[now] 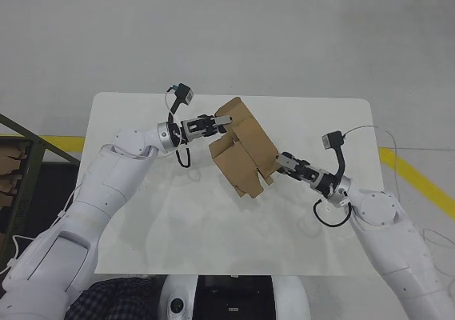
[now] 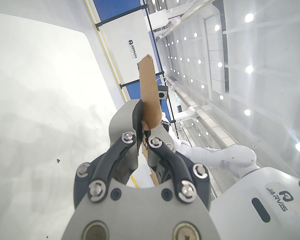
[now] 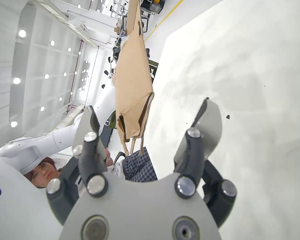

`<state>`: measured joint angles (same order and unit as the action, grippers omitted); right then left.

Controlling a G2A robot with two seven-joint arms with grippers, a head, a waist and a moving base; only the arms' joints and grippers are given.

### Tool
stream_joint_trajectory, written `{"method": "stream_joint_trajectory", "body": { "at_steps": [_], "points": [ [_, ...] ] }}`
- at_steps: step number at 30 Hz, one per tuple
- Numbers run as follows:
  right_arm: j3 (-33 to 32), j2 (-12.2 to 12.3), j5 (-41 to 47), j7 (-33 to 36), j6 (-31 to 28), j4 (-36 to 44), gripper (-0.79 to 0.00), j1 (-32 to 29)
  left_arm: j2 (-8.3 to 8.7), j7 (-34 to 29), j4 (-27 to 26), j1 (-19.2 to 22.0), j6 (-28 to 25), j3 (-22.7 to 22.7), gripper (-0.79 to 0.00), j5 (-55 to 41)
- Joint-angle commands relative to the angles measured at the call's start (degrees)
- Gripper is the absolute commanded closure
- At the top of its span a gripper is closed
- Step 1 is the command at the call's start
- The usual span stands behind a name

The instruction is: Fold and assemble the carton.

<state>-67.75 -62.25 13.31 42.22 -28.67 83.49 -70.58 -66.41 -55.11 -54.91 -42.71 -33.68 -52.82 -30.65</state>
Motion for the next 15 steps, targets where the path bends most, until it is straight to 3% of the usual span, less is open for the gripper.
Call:
{"method": "stream_joint_trajectory", "body": {
  "at_steps": [1,15],
  "points": [
    [0.3,-0.1,0.7,0.9,0.0,-0.9,-0.009,0.7,0.00,0.0,0.0,0.0,0.0,0.0,0.000,0.0],
    [1.5,-0.5,7.7,7.8,1.5,-4.0,0.000,3.3,0.00,0.0,0.0,0.0,0.0,0.0,0.000,0.0]
  ]
}}
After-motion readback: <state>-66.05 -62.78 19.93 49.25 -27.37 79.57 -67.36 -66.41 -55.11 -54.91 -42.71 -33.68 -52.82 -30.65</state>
